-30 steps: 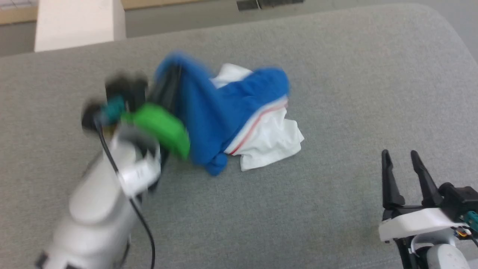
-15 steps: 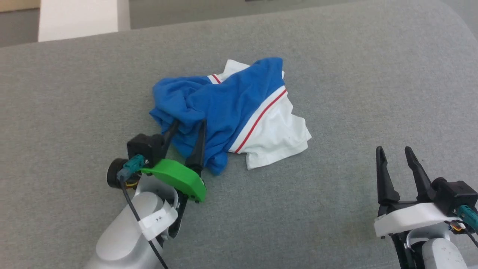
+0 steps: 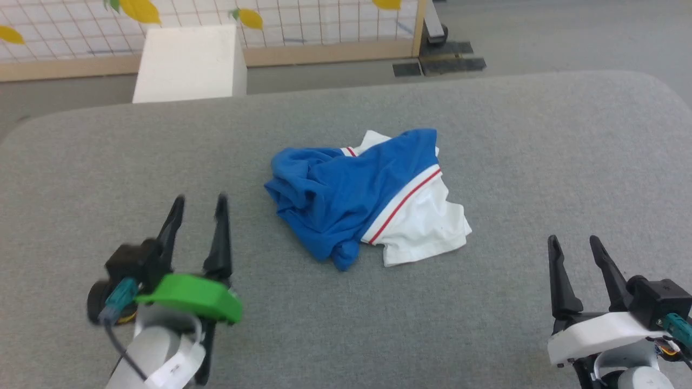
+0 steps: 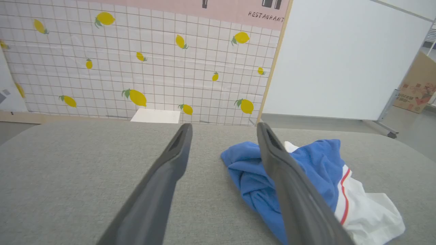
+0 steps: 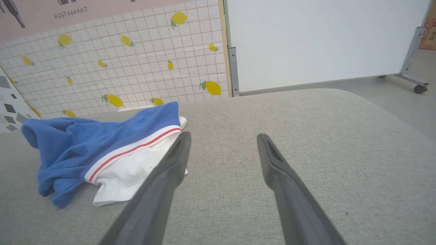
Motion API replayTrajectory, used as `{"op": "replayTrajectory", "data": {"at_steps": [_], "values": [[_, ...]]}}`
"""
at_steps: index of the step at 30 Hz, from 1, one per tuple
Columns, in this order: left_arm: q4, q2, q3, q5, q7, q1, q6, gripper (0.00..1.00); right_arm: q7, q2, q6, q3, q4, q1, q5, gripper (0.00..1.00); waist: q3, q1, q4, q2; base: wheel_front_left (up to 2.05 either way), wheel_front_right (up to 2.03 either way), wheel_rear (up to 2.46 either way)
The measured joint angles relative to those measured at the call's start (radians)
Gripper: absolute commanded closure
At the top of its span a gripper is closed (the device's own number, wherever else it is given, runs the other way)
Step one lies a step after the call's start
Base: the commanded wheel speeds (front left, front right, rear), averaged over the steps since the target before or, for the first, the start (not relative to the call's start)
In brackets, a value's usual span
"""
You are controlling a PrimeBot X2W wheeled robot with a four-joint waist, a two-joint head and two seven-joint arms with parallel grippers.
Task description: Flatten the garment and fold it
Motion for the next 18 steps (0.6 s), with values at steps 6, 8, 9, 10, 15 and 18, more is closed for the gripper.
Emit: {"op": "replayTrajectory", "data": {"at_steps": [6, 8, 9, 10, 15, 18], "values": [[0.025, 0.025, 0.053, 0.012, 0.000, 0.105, -0.005, 0.00, 0.028, 0.000, 0.000, 0.011, -0.044, 0.037, -0.019, 0.00, -0.046, 0.0000, 0.019, 0.0000, 0.00, 0.00, 0.00], [0.034, 0.025, 0.064, 0.014, 0.000, 0.128, -0.010, 0.00, 0.038, 0.000, 0.000, 0.013, -0.059, 0.052, -0.029, 0.00, -0.057, 0.0000, 0.024, 0.0000, 0.00, 0.00, 0.00], [0.035, 0.024, 0.069, 0.015, 0.000, 0.135, -0.013, 0.00, 0.043, 0.000, 0.000, 0.014, -0.065, 0.057, -0.032, 0.00, -0.060, 0.0000, 0.026, 0.0000, 0.00, 0.00, 0.00], [0.036, 0.022, 0.077, 0.016, 0.000, 0.143, -0.017, 0.00, 0.047, 0.000, 0.000, 0.015, -0.074, 0.062, -0.038, 0.00, -0.064, 0.0000, 0.028, 0.0000, 0.00, 0.00, 0.00], [0.037, 0.002, 0.106, 0.036, 0.000, 0.164, -0.028, 0.00, 0.072, 0.000, 0.000, 0.019, -0.120, 0.090, -0.050, 0.00, -0.079, 0.0000, 0.035, 0.0000, 0.00, 0.00, 0.00], [0.041, -0.014, 0.118, 0.046, 0.000, 0.166, -0.041, 0.00, 0.090, 0.000, 0.000, 0.021, -0.147, 0.102, -0.052, 0.00, -0.083, 0.0000, 0.041, 0.0000, 0.00, 0.00, 0.00]]}}
